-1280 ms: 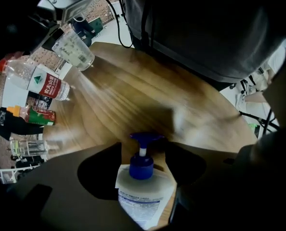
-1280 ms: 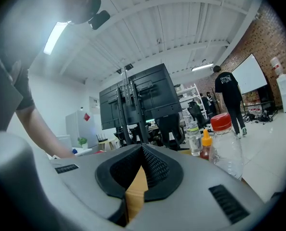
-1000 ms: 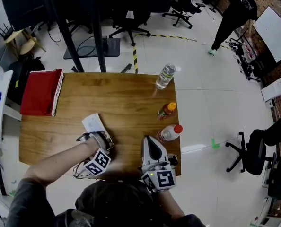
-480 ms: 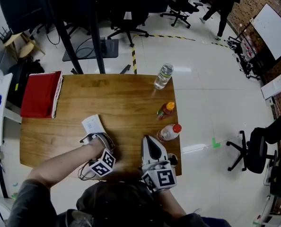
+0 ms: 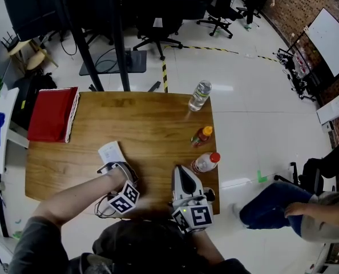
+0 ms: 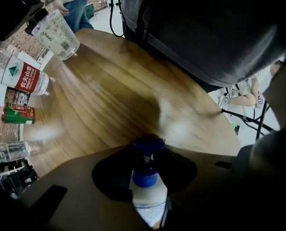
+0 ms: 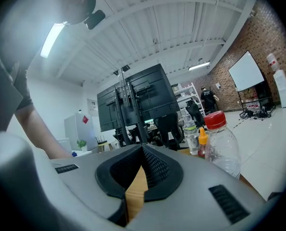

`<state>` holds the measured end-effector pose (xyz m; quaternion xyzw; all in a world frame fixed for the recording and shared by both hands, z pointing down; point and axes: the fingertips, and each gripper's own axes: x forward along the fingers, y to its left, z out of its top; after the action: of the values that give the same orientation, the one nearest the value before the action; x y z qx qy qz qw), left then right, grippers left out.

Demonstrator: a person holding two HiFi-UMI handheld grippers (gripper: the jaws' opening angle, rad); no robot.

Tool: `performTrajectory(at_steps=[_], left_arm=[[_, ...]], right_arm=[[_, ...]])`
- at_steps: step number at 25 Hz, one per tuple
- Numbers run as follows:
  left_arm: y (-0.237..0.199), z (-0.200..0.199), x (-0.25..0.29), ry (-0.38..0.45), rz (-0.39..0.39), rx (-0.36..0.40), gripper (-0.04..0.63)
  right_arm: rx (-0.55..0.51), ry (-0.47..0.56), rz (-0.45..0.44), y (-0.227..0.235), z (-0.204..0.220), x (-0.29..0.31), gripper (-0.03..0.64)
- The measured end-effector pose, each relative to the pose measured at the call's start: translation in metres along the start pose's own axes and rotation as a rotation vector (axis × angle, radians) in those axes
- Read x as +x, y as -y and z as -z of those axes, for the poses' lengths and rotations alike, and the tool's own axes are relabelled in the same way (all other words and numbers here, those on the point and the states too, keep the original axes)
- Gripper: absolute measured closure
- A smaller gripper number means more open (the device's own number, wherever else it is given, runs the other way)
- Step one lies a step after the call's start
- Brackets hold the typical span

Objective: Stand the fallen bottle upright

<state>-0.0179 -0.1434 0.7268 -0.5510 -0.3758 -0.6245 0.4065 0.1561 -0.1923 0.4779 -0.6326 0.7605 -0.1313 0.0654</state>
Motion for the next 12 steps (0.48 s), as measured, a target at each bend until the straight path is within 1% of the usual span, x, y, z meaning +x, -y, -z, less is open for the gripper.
performTrajectory(at_steps=[3, 8, 12], left_arm=[[0.0034, 0.0002, -0.0027, 0.008, -0.009, -0.022, 0.442], [0.0055, 0.0027, -0.0042, 0.006, -0.018, -0.037, 0.443], [-0.0006, 0.0058, -0.0089, -0.001, -0.045, -0.048, 0.445]], right_arm=[[-0.001, 0.001, -0.002, -0.0019, -0.0032, -0.0015, 0.603], [-0.001, 0.004, -0.005, -0.0052, -0.0037, -0.0021, 0.603], [-0.003, 0.002, -0.006, -0.0070, -0.0037, -0.0035, 0.603]])
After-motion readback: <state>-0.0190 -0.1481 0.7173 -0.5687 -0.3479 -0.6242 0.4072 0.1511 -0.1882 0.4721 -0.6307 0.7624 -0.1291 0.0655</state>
